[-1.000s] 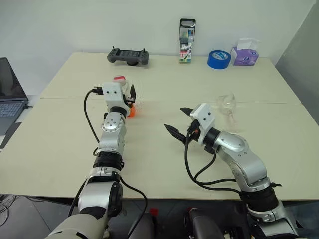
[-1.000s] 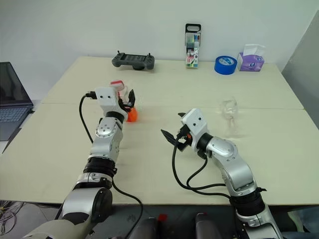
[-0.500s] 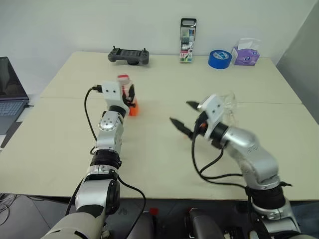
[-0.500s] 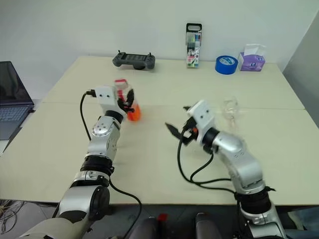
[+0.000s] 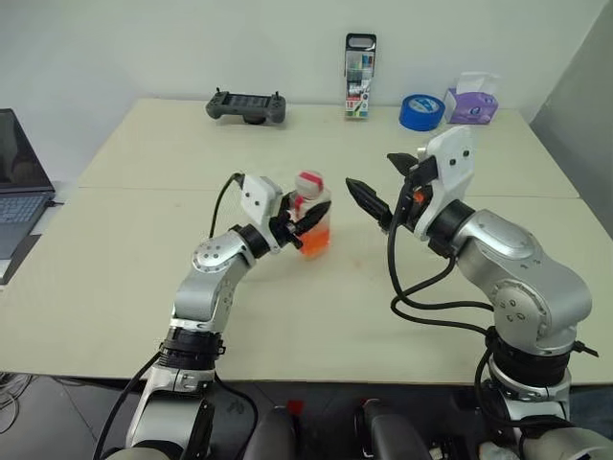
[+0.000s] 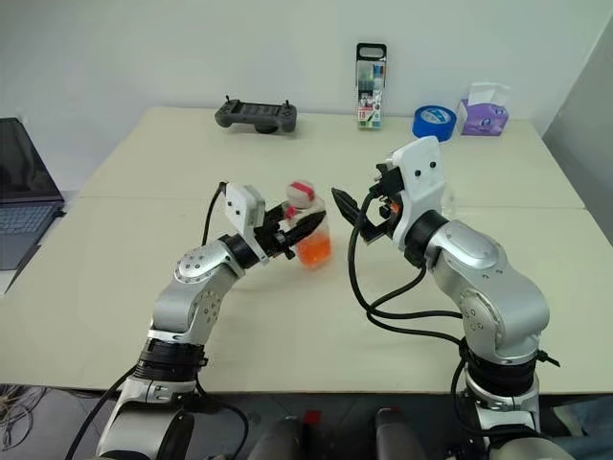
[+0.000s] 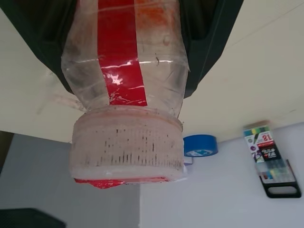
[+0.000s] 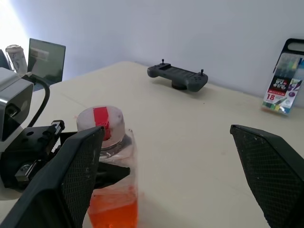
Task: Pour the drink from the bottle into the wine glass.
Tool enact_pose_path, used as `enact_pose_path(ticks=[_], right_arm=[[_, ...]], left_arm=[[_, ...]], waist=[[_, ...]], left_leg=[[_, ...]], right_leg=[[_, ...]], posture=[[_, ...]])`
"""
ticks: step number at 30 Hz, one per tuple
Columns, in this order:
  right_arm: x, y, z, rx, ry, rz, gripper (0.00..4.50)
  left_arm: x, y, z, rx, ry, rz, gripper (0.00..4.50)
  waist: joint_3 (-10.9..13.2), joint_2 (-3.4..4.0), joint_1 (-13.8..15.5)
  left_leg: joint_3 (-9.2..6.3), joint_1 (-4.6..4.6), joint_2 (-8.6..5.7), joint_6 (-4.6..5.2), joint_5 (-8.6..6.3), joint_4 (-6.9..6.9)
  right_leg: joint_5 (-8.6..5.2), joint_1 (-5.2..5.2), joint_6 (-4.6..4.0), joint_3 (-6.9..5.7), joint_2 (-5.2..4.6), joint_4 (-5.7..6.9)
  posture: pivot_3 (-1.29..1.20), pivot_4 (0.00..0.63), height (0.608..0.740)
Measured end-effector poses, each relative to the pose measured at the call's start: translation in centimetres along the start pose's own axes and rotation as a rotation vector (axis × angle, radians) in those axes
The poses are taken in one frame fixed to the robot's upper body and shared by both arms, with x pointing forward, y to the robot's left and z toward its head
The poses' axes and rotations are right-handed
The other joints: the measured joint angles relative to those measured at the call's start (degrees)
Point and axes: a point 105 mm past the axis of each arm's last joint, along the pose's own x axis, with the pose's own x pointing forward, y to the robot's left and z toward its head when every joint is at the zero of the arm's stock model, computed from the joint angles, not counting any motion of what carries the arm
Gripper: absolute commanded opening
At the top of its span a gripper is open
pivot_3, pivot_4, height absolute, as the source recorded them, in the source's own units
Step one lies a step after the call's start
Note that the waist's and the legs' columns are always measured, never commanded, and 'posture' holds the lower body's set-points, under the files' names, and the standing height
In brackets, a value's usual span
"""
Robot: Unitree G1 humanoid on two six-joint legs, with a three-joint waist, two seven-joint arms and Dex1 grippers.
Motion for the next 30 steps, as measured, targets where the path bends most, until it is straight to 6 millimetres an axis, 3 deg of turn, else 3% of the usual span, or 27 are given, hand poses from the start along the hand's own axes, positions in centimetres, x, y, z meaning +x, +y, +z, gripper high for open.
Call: enact_pose_path(ticks=[7, 14, 24, 28, 30], right_arm=[[0.2, 2.5, -0.4, 0.052, 0.019, 0.082, 4.5], [0.6, 3.9, -0.9, 0.044, 0.052, 0.102, 4.5], [0.5, 2.9, -1.6, 0.008, 0.088, 0.033, 4.5], [0.5, 2.4, -1.7, 0.009, 0.09, -0.002, 3.65], [0.5, 2.5, -1.8, 0.013, 0.097, 0.001, 2.84]], left_arm=[[0.8, -2.7, -0.8, -0.028, 0.024, -0.112, 1.92], [0.8, -3.7, -0.9, -0.025, 0.027, -0.162, 1.92], [0.7, -3.8, -1.1, -0.033, 0.029, -0.165, 1.92], [0.6, -3.8, -1.2, -0.037, 0.031, -0.164, 1.92], [0.6, -3.9, -1.3, -0.037, 0.032, -0.163, 1.92]], waist=[[0.0, 0.0, -0.1], [0.0, 0.0, -0.1], [0.0, 0.0, -0.1], [0.0, 0.0, -0.1], [0.0, 0.0, -0.1]], left_leg=[[-0.07, 0.04, 0.09, 0.02, 0.01, -0.01], [-0.04, 0.04, 0.09, 0.02, 0.01, -0.02], [-0.05, 0.04, 0.1, 0.02, 0.01, -0.03], [-0.03, 0.03, 0.1, 0.02, 0.01, -0.03], [-0.03, 0.03, 0.1, 0.02, 0.01, -0.03]], right_leg=[[0.0, -0.03, 0.0, -0.03, 0.25, 0.13], [-0.01, -0.05, -0.01, -0.01, 0.27, 0.14], [-0.02, -0.06, 0.0, -0.01, 0.27, 0.12], [-0.02, -0.06, 0.0, 0.0, 0.27, 0.11], [-0.02, -0.06, 0.0, 0.01, 0.27, 0.11]], posture=[[0.0, 0.15, 0.74], [0.0, 0.15, 0.74], [0.0, 0.15, 0.74], [0.0, 0.15, 0.74], [0.0, 0.15, 0.74]])
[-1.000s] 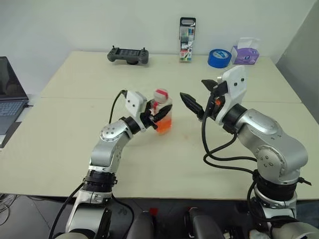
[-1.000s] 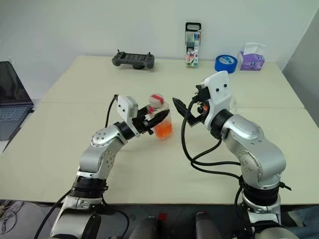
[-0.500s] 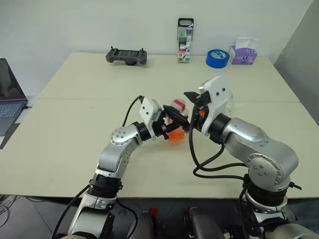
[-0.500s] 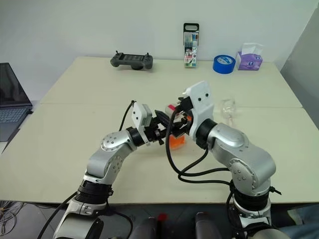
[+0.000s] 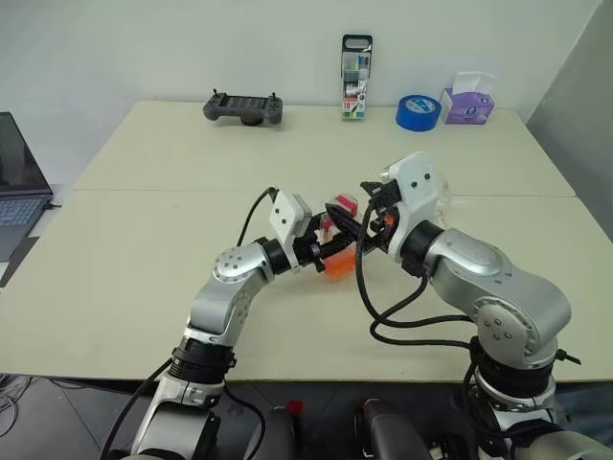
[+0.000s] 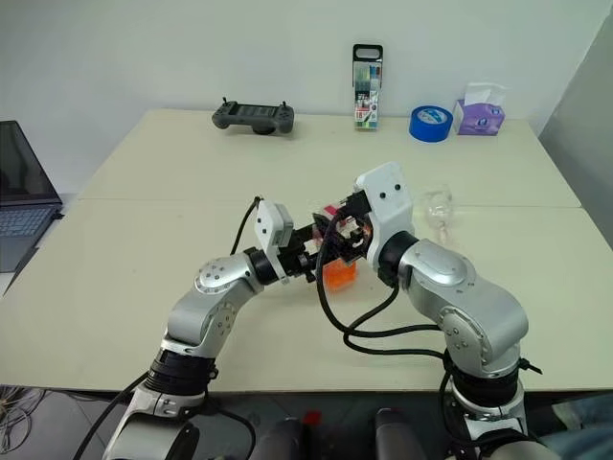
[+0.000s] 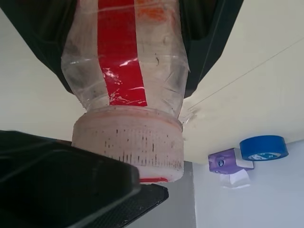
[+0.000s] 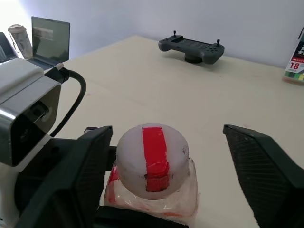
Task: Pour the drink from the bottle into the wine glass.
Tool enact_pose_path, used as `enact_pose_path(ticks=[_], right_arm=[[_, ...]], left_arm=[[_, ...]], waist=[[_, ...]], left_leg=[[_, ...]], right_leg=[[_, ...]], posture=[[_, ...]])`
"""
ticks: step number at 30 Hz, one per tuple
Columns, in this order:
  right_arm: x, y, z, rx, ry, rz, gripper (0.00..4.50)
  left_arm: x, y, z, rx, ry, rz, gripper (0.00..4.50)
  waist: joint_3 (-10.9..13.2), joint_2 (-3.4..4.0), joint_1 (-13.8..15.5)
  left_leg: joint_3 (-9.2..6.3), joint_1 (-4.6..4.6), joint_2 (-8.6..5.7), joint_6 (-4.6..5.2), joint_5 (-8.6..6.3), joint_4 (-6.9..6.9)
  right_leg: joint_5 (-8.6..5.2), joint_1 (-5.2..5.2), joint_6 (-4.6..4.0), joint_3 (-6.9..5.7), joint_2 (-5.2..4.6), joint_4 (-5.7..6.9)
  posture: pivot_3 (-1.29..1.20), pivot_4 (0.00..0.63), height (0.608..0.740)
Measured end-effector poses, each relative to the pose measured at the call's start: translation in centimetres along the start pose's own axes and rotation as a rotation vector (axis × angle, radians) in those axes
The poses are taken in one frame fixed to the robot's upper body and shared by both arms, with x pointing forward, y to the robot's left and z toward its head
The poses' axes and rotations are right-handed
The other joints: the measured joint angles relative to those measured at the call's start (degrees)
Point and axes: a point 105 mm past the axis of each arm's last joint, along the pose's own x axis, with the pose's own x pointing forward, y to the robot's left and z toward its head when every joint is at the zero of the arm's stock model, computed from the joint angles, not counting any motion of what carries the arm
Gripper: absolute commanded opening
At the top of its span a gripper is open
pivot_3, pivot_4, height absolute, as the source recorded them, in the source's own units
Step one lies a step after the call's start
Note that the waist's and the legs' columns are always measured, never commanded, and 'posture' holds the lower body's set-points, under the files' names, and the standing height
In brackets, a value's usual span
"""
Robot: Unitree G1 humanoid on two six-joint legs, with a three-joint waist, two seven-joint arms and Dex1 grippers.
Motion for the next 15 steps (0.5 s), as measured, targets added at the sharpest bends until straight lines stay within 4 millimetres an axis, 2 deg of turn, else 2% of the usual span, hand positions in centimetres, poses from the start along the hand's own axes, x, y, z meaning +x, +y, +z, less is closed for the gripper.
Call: enact_pose_path(ticks=[3, 15], right_arm=[[-0.02, 0.4, -0.09, 0.001, 0.008, 0.018, 1.85], [-0.11, 0.2, -0.11, -0.034, 0.04, 0.044, 1.79]], left_arm=[[0.06, -0.07, -0.09, -0.001, 0.002, 0.0, 1.92], [0.16, -0.19, -0.3, 0.007, 0.014, -0.002, 1.92]], waist=[[0.0, 0.0, 0.0], [0.0, 0.0, 0.0]], left_leg=[[-0.02, -0.01, 0.0, 0.0, 0.0, -0.01], [0.0, -0.01, 0.0, 0.0, 0.0, 0.0]], right_leg=[[0.0, 0.0, 0.0, -0.02, 0.0, 0.0], [0.0, 0.0, 0.0, -0.01, 0.0, -0.02]], posture=[[0.0, 0.15, 0.74], [0.0, 0.15, 0.74]])
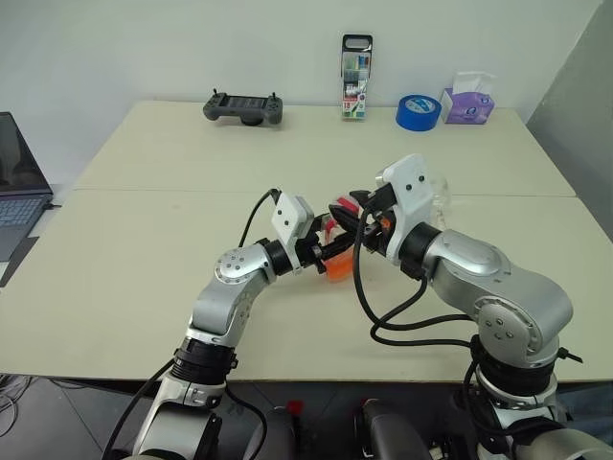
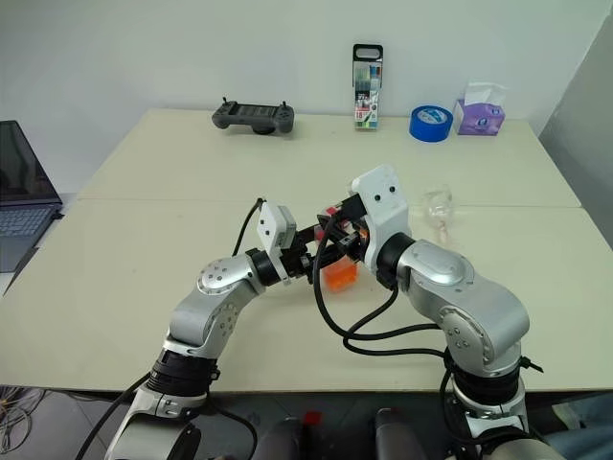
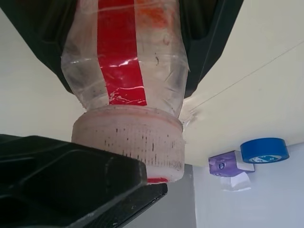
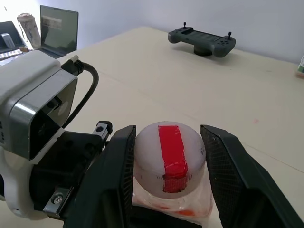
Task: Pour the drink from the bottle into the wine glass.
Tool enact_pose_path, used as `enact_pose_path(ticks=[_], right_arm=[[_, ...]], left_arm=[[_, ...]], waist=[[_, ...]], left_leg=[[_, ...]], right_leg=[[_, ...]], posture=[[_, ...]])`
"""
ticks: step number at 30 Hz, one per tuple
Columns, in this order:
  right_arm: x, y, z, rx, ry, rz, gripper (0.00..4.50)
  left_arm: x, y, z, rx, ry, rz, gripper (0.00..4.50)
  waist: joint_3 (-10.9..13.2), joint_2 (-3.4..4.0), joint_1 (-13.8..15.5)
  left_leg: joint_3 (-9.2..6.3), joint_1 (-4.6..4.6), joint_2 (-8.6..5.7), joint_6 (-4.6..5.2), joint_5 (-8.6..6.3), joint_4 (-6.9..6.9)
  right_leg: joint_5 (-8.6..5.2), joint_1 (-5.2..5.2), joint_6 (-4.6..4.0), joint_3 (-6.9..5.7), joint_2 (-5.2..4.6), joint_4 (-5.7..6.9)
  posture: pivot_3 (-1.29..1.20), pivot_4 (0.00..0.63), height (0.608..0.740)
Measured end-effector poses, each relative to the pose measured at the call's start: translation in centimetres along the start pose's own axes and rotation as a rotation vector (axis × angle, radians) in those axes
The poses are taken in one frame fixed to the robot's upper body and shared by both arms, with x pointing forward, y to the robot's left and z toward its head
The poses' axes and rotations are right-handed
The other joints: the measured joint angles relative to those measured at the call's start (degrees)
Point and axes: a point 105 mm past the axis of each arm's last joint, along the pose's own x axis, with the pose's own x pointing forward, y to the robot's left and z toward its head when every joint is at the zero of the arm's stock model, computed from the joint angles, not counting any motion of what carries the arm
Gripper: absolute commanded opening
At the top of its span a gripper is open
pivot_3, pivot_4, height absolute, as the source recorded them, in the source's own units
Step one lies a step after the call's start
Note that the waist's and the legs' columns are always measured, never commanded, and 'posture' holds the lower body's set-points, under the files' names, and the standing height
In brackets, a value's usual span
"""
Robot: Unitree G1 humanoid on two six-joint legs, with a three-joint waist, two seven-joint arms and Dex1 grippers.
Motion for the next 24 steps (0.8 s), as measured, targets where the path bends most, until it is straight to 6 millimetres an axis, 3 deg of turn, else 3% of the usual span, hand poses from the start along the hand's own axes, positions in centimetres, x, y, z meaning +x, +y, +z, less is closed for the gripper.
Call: enact_pose_path(ticks=[6, 13, 20, 24], right_arm=[[-0.2, -0.6, -0.1, -0.007, 0.003, 0.14, 1.79], [-1.1, -2.6, -0.1, -0.084, 0.016, 0.446, 1.79], [-1.4, -3.4, 0.5, -0.123, 0.016, 0.539, 1.79], [-1.1, -3.7, 0.7, -0.117, 0.002, 0.496, 3.14]], left_arm=[[0.1, -0.3, -0.1, 0.009, 0.008, -0.014, 1.92], [0.7, -1.4, 0.1, 0.004, -0.004, -0.068, 1.9], [1.2, -1.7, 0.6, 0.008, -0.026, -0.083, 1.9], [1.2, -1.6, 0.7, 0.009, -0.028, -0.08, 1.9]], waist=[[0.0, -0.01, 0.0], [0.2, 0.03, 0.0], [0.3, 0.06, 0.1], [0.3, 0.06, 0.1]], left_leg=[[0.02, 0.0, -0.01, 0.01, 0.0, 0.0], [0.21, 0.01, -0.02, 0.02, -0.01, 0.02], [0.11, 0.0, 0.05, 0.02, -0.01, -0.01], [0.02, 0.0, 0.03, 0.02, -0.01, 0.02]], right_leg=[[-0.01, 0.02, 0.01, -0.01, 0.01, -0.04], [0.0, 0.08, 0.01, 0.01, 0.03, -0.13], [0.01, 0.07, -0.01, -0.05, 0.08, -0.08], [0.01, 0.07, -0.01, 0.0, 0.04, -0.08]], posture=[[0.0, 0.15, 0.74], [0.0, 0.15, 0.74], [0.0, 0.15, 0.74], [0.0, 0.15, 0.74]])
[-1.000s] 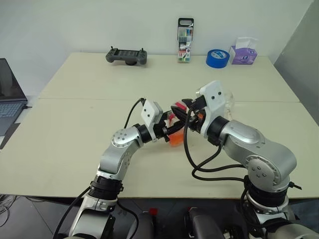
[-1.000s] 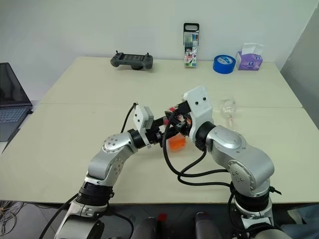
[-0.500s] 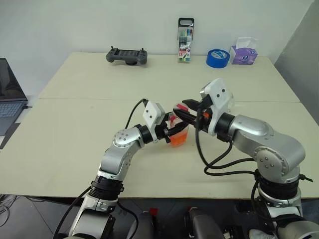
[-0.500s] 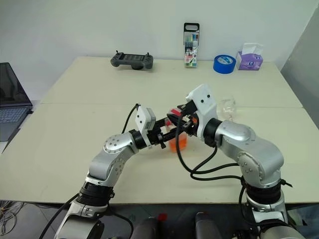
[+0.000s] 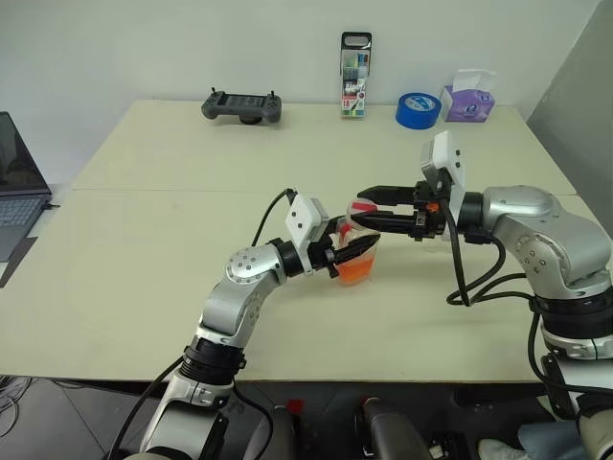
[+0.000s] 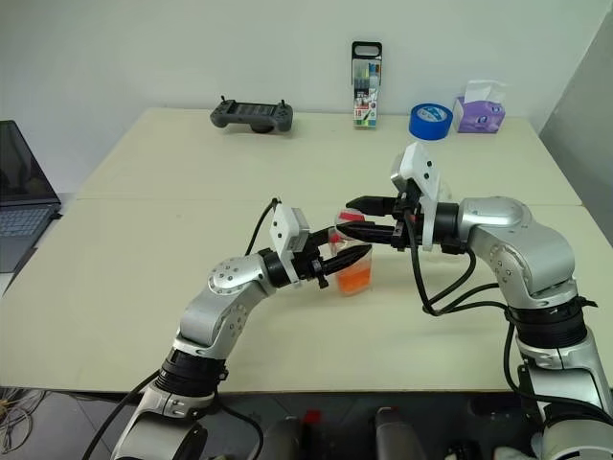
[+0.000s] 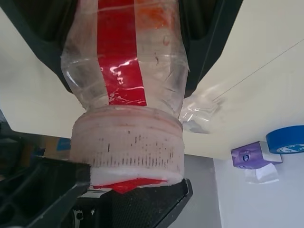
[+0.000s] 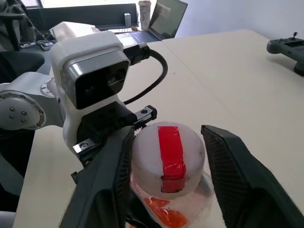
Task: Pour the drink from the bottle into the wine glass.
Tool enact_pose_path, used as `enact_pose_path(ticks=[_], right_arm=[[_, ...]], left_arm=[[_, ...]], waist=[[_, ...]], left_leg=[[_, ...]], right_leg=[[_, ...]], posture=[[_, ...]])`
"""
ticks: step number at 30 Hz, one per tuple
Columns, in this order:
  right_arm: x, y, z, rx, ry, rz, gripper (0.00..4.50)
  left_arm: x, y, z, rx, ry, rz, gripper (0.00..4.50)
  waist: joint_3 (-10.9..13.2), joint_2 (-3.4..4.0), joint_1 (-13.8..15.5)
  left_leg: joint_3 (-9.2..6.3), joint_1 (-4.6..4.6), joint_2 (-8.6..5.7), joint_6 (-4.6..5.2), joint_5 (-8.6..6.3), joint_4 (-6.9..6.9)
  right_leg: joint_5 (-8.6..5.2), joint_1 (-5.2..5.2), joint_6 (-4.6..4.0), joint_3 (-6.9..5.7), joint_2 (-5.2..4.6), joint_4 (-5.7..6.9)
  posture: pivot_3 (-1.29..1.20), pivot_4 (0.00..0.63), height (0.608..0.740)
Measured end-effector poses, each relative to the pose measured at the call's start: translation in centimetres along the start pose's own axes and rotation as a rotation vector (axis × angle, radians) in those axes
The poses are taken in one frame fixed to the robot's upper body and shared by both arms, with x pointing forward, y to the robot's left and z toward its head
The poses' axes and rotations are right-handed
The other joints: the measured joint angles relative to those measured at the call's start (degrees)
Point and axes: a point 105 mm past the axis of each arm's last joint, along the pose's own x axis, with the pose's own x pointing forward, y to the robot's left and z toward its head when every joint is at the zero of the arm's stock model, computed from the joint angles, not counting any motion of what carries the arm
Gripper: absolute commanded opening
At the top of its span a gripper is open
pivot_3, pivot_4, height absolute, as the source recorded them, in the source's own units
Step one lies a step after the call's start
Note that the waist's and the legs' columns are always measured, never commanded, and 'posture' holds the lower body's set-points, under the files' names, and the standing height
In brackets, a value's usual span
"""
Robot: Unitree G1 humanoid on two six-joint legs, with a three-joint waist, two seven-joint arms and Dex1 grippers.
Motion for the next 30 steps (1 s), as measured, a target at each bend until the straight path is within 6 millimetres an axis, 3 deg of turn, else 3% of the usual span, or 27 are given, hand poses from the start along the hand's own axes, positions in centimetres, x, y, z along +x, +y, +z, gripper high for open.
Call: enact_pose_path(ticks=[3, 4, 16, 23, 26, 30], right_arm=[[0.2, -0.5, 0.4, -0.011, -0.024, -0.075, 4.11], [0.2, -0.6, 0.5, -0.016, -0.027, -0.099, 4.15], [0.0, 1.4, -0.6, 0.095, 0.045, -0.456, 4.15], [0.3, 2.0, 0.5, 0.201, 0.003, -0.666, 4.15], [0.4, 2.2, 0.5, 0.235, 0.004, -0.705, 3.59], [0.8, 2.9, 0.7, 0.24, 0.021, -0.705, 2.25]], left_arm=[[0.1, 0.0, 0.3, 0.006, -0.006, -0.002, 1.9], [0.2, 0.0, 0.3, 0.006, -0.007, -0.002, 1.9], [0.7, 0.2, 0.2, 0.012, -0.01, -0.014, 1.9], [1.0, 0.5, 0.7, 0.038, -0.037, -0.014, 1.9], [1.0, 0.7, 0.4, 0.035, -0.034, -0.009, 1.89], [1.1, 0.5, 0.2, 0.03, -0.033, -0.012, 1.89]], waist=[[0.0, 0.0, 0.0], [0.0, 0.0, 0.0], [0.0, 0.02, 0.1], [0.0, 0.04, 0.1], [0.0, 0.05, 0.1], [0.0, 0.05, 0.0]], left_leg=[[0.0, 0.0, -0.01, 0.0, 0.0, 0.01], [0.0, 0.0, -0.01, -0.01, 0.0, 0.0], [-0.03, -0.09, 0.01, -0.04, 0.02, 0.01], [-0.01, -0.1, -0.02, -0.06, 0.06, -0.02], [-0.01, -0.11, -0.03, -0.06, 0.06, -0.01], [-0.02, -0.11, -0.03, -0.06, 0.06, -0.02]], right_leg=[[0.0, 0.0, 0.0, 0.01, -0.02, 0.01], [0.0, 0.0, 0.0, 0.01, -0.02, 0.0], [0.0, -0.19, 0.0, 0.05, -0.17, 0.14], [0.0, -0.28, 0.0, 0.05, -0.04, 0.29], [0.0, -0.29, 0.0, 0.05, -0.04, 0.29], [0.0, -0.29, 0.0, 0.03, -0.04, 0.29]], posture=[[0.0, 0.15, 0.74], [0.0, 0.15, 0.74], [0.0, 0.15, 0.74], [0.0, 0.15, 0.74], [0.0, 0.15, 0.74], [0.0, 0.15, 0.74]])
